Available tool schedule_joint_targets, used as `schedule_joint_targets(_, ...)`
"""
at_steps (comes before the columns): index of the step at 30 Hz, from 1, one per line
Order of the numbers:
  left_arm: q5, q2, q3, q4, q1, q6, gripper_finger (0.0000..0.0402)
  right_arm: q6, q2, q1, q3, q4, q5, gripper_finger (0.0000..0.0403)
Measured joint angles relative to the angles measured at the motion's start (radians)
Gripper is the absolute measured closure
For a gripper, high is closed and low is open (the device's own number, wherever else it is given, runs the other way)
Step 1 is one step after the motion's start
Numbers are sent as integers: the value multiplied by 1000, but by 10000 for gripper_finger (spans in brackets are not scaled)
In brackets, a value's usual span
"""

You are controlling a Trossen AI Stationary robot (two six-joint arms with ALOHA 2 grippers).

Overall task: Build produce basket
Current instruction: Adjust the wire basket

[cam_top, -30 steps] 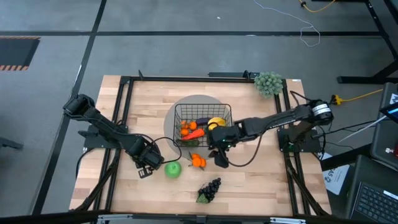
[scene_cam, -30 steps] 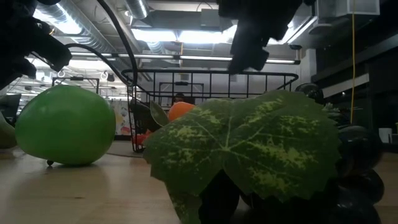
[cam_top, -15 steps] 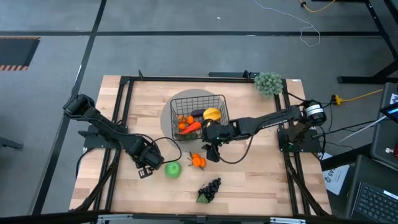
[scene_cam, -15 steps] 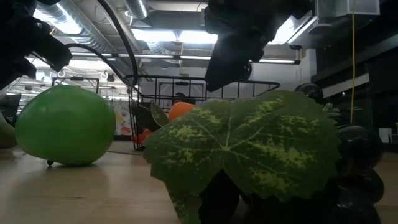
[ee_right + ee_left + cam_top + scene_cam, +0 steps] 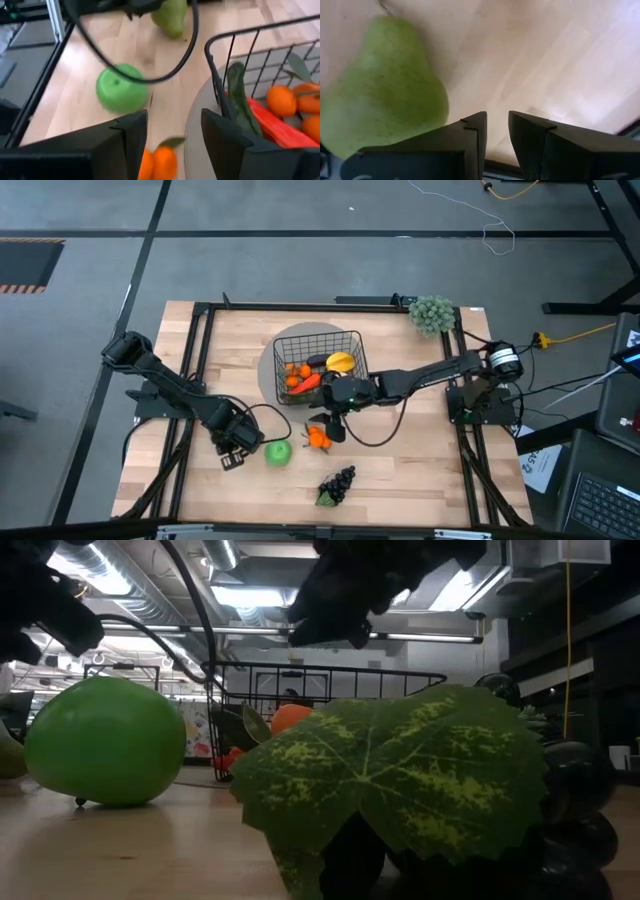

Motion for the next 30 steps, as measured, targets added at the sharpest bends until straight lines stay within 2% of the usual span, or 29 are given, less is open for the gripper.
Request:
schedule_joint_targets(4,16,0,0,3,0,0,333,-26,71,1,15,32,3,229)
schedule_joint_targets(9,-8,0,0,10,0,0,333,-89,182,1,145,1,7,229)
schedule_joint_targets(19,-72,0,0,20,-1,1,333,-179,349,12,461,-306,288,229)
schedule_joint_targets(23,-96,0,0,21,-1,1,333,-179,376,4,502,-313,365,229)
schedule_joint_targets(30,-102,0,0,22,-7,12,333,-182,371,-2,506,-369,361,229)
